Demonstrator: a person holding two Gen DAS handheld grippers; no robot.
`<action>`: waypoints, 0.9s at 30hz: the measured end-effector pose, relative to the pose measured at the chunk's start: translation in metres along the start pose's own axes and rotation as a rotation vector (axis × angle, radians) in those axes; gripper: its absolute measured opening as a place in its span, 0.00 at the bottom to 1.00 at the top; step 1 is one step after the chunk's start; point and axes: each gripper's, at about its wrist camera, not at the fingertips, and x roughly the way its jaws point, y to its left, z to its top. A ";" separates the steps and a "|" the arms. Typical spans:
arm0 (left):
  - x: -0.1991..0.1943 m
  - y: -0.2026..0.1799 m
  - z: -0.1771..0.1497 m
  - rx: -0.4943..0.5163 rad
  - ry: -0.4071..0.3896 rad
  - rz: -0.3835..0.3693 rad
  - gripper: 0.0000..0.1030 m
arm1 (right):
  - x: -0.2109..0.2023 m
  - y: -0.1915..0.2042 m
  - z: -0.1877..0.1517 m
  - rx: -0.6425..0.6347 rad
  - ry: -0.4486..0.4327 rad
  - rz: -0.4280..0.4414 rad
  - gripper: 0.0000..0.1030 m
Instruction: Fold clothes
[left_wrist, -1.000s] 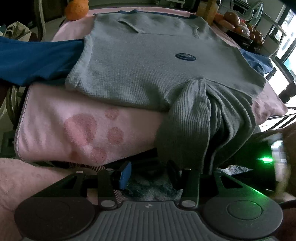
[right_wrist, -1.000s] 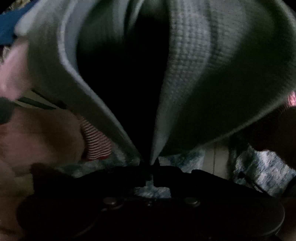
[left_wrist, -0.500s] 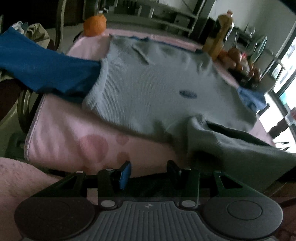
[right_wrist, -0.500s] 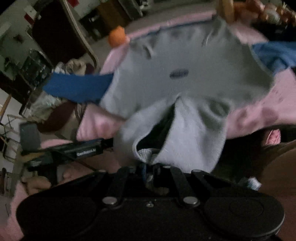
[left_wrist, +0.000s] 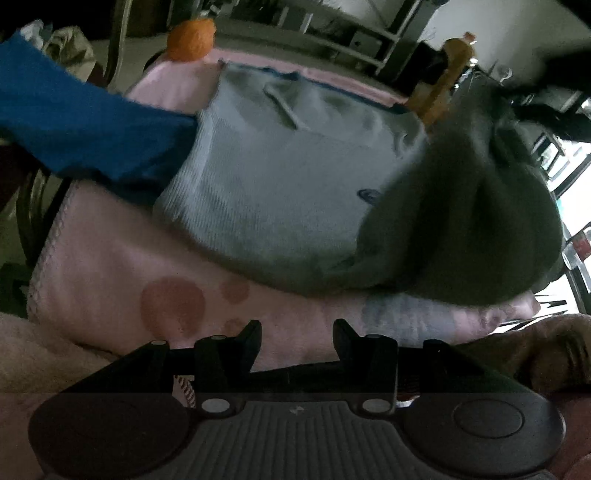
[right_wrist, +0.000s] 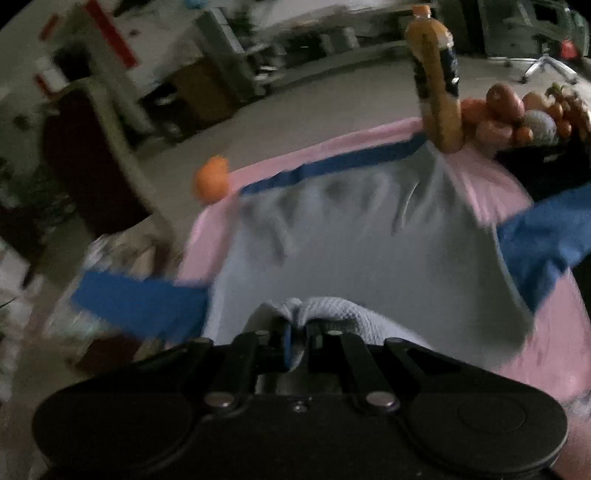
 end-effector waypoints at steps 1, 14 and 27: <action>0.002 0.002 0.001 -0.009 0.006 0.008 0.43 | 0.020 -0.001 0.022 0.007 -0.006 -0.031 0.34; 0.001 -0.023 0.053 0.091 -0.093 0.059 0.44 | 0.026 -0.059 0.016 0.080 -0.035 0.092 0.38; 0.056 -0.048 0.159 0.206 -0.055 0.104 0.51 | 0.115 -0.028 0.010 -0.098 -0.023 0.089 0.57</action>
